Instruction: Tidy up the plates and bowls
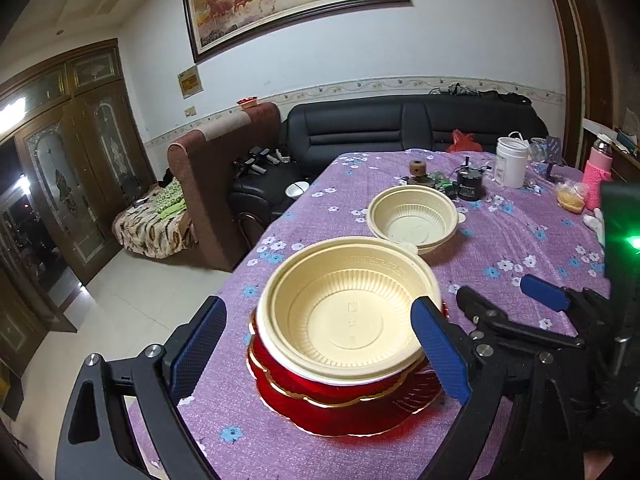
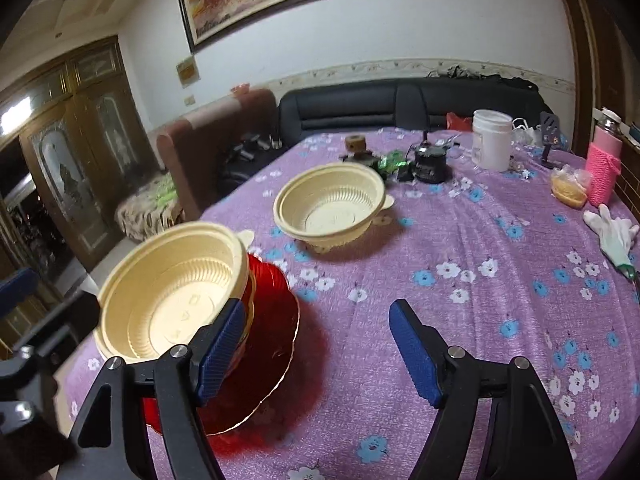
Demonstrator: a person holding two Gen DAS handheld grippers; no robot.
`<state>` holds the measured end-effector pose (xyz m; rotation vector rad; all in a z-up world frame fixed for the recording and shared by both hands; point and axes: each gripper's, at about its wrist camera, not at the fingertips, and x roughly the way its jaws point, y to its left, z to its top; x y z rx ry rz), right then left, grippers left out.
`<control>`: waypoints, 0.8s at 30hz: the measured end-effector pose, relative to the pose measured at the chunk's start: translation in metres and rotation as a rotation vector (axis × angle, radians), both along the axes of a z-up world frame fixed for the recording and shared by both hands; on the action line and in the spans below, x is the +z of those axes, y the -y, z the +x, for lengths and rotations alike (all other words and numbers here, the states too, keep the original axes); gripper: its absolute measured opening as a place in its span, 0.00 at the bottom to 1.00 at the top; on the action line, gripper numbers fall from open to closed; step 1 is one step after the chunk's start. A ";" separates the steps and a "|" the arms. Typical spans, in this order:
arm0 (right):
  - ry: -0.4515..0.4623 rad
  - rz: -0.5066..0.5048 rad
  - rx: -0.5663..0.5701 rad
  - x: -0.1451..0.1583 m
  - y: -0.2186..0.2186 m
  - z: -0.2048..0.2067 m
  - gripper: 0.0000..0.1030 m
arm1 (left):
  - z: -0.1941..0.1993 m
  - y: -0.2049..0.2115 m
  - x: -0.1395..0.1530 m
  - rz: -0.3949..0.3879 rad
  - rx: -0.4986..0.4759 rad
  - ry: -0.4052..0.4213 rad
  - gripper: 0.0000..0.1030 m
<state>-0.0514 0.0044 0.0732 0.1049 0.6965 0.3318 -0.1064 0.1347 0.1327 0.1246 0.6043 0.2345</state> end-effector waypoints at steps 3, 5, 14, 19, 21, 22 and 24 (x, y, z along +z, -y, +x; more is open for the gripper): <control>-0.035 -0.011 0.024 -0.009 -0.007 0.004 0.77 | 0.001 -0.004 -0.002 -0.014 -0.001 -0.011 0.91; -0.033 -0.006 0.017 -0.011 -0.006 0.002 0.77 | 0.000 -0.006 -0.004 -0.009 0.003 -0.013 0.91; -0.026 0.004 -0.013 -0.004 0.004 0.003 0.77 | 0.005 -0.011 -0.007 -0.030 0.002 -0.032 0.91; -0.045 0.002 -0.018 -0.008 0.005 0.003 0.77 | 0.007 -0.013 -0.009 -0.035 -0.007 -0.044 0.91; -0.053 0.005 -0.017 -0.010 0.005 0.003 0.77 | 0.008 -0.013 -0.009 -0.038 -0.008 -0.048 0.91; -0.055 0.004 -0.018 -0.010 0.005 0.003 0.77 | 0.008 -0.014 -0.010 -0.039 -0.008 -0.049 0.91; -0.056 0.003 -0.018 -0.010 0.005 0.002 0.77 | 0.010 -0.015 -0.009 -0.044 -0.009 -0.053 0.91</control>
